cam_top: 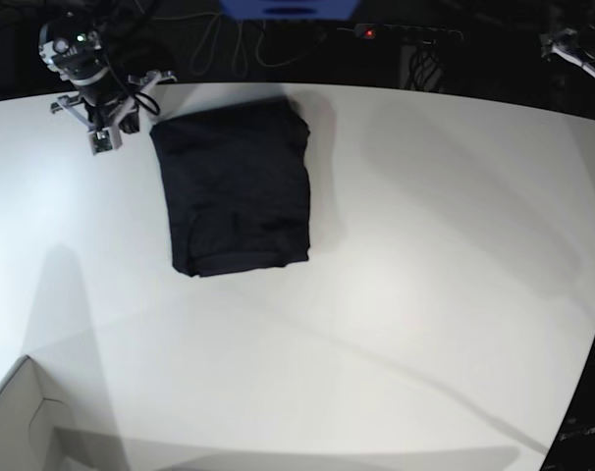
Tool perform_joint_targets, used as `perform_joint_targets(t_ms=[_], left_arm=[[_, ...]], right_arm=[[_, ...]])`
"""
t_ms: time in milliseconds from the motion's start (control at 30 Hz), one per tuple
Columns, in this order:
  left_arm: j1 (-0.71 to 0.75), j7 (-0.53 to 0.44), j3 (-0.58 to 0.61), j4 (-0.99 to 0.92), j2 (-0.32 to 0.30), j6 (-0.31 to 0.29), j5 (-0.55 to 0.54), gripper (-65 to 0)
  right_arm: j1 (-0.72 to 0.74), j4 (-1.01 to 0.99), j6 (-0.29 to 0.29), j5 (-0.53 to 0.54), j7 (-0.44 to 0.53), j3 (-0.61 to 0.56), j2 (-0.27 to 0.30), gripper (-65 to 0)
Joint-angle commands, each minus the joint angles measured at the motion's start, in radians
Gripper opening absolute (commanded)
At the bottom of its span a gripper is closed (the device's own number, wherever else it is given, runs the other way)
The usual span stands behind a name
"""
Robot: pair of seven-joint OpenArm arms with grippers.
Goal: Layout the t-shirt on the table in an organized manner, then fold the t-shirt properly
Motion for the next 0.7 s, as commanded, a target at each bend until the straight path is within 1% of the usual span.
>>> perform_joint_targets(t_ms=[0,167,333,400,500,667], left_arm=[[0.01,-0.009,-0.037,0.014,-0.013,0.003,-0.004,-10.8],[0.011,-0.004,-0.101,0.004,-0.014,0.003,-0.001,-10.7],[0.01,-0.004,-0.149,-0.074,-0.022,0.003,-0.001,-10.4],[0.01,-0.01,-0.157,-0.111,-0.023,0.003,-0.001,-10.4],[0.01,-0.013,-0.157,-0.155,-0.045,0.003,-0.001,-10.5],[0.004,-0.015,-0.152,-0.175,-0.045,0.003,-0.001,-10.6]], right_arm=[[-0.001,0.015,-0.001,0.011,0.018,0.0,0.005,-65.0],[0.045,-0.006,-0.001,0.008,0.015,-0.014,0.014,-65.0],[0.08,-0.075,-0.001,0.007,0.016,-0.048,0.031,-65.0],[0.082,-0.081,-0.001,0.007,0.016,-0.066,0.034,-65.0],[0.073,-0.075,-0.001,0.007,0.013,-0.092,0.028,-65.0],[0.042,-0.075,-0.001,0.011,0.015,-0.14,0.026,-65.0]])
